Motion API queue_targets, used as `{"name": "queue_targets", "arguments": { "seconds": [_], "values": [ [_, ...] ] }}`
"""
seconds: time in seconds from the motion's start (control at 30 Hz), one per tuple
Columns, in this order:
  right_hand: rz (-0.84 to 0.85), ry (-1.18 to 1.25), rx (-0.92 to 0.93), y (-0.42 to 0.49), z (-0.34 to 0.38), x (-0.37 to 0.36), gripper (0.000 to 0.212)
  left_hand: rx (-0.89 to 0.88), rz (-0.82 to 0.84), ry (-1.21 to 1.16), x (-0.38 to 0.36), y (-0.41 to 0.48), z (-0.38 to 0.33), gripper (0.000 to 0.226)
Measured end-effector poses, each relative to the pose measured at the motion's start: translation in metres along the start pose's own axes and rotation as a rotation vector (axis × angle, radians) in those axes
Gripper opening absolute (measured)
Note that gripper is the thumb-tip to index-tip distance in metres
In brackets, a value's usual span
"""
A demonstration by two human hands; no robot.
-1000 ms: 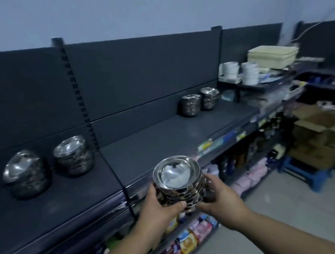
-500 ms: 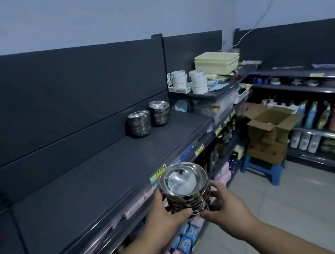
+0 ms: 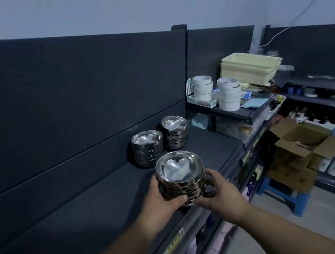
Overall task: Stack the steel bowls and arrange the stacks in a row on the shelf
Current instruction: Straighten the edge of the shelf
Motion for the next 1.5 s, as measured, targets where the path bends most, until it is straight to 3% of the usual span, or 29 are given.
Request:
{"name": "queue_targets", "arguments": {
  "seconds": [0.27, 0.4, 0.63, 0.97, 1.07, 1.23, 1.5],
  "values": [
    [0.110, 0.055, 0.016, 0.096, -0.048, 0.066, 0.082, -0.016, -0.084, -0.042, -0.019, 0.105, 0.005, 0.091],
    [0.183, 0.002, 0.046, 0.146, -0.073, 0.113, 0.087, 0.019, -0.201, 0.051, -0.039, 0.158, 0.001, 0.074],
    [0.279, -0.107, 0.046, 0.216, -0.107, 0.179, 0.087, 0.100, -0.400, 0.158, -0.076, 0.226, -0.005, 0.085],
    [0.297, -0.110, 0.103, 0.243, -0.112, 0.196, 0.063, 0.202, -0.536, 0.245, -0.072, 0.262, 0.004, 0.087],
    [0.311, -0.288, 0.047, 0.230, -0.117, 0.191, 0.057, 0.264, -0.522, 0.324, -0.076, 0.250, 0.010, 0.086],
    [0.367, -0.594, 0.002, 0.193, -0.119, 0.158, 0.057, 0.459, -0.420, 0.648, -0.075, 0.187, 0.018, 0.077],
    [0.467, -0.717, 0.258, 0.079, -0.040, 0.007, 0.055, 0.702, -0.535, 0.932, -0.034, -0.061, 0.021, 0.072]
  ]
}}
Point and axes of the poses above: each hand's wrist, its own y-axis towards the middle knuckle, its own x-axis out of the back of the hand, z = x × y, the point moved 8 cm from there along y, towards the middle knuckle, and after that the axes turned 15 degrees about z, right-handed, at the moved point
